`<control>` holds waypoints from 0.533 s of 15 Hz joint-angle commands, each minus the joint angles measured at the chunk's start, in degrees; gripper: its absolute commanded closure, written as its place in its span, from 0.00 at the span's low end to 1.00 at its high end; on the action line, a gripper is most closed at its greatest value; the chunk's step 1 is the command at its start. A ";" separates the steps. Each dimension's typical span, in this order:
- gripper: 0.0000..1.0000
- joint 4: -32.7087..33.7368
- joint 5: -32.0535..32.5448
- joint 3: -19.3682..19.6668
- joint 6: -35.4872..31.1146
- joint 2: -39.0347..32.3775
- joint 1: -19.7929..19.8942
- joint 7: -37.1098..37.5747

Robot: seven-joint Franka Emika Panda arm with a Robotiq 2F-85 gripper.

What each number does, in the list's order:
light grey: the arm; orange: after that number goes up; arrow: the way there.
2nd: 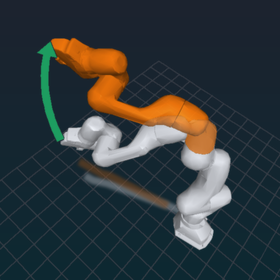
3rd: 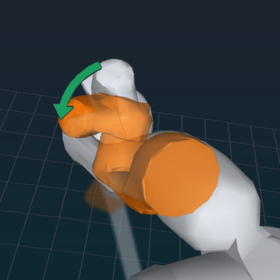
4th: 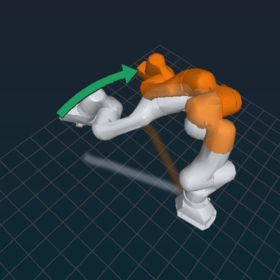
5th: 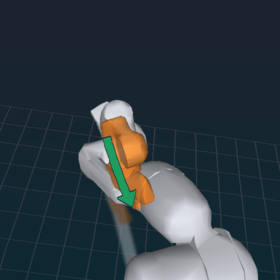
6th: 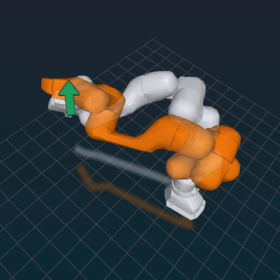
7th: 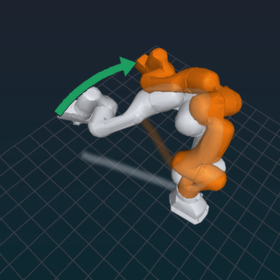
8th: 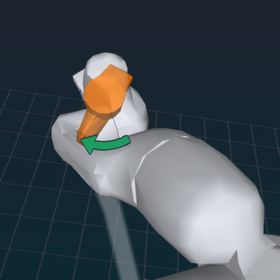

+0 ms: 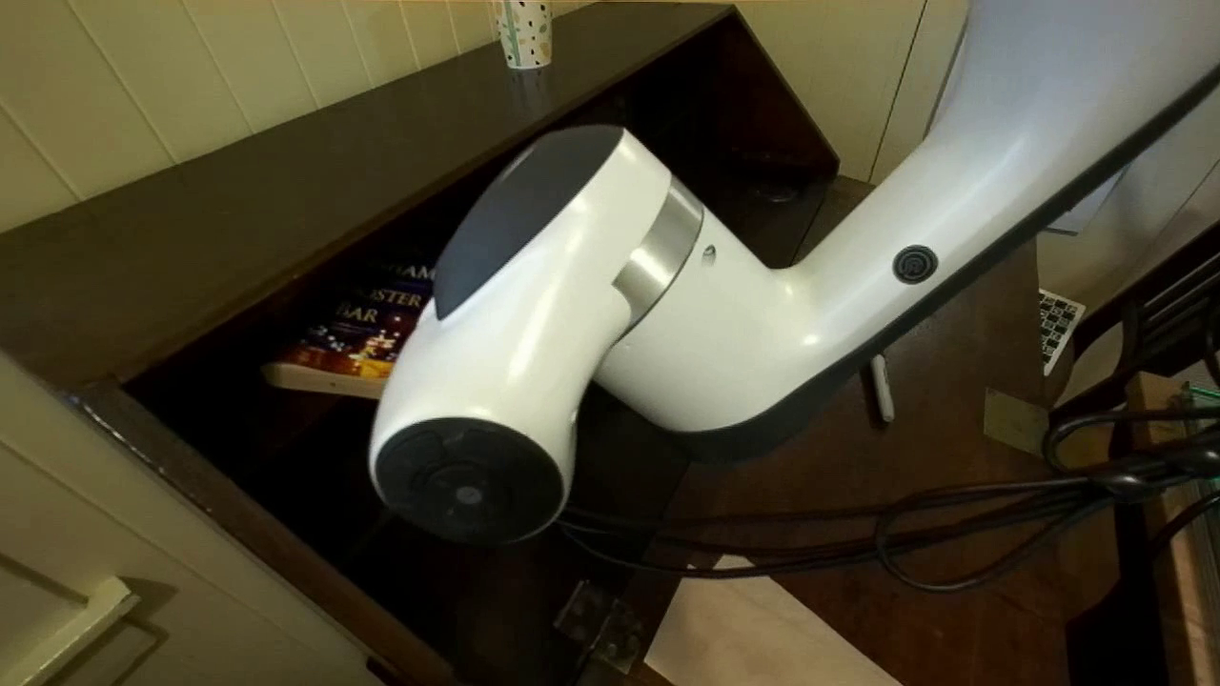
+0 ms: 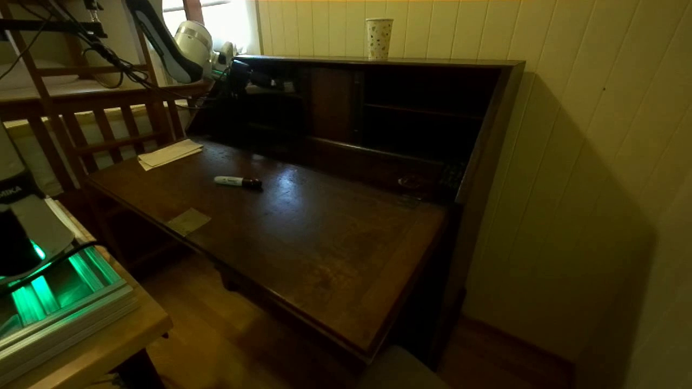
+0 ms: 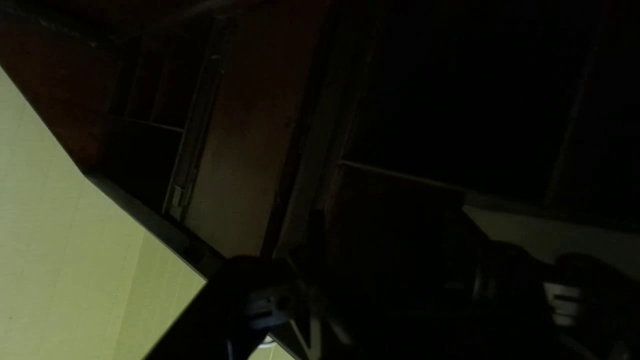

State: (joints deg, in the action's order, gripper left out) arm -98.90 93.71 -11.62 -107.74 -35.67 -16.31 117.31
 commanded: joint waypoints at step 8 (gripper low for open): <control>0.11 -19.94 5.12 -0.37 -10.63 11.90 3.34 6.63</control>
State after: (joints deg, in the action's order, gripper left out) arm -111.83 95.16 -11.63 -112.45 -29.03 -15.15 122.16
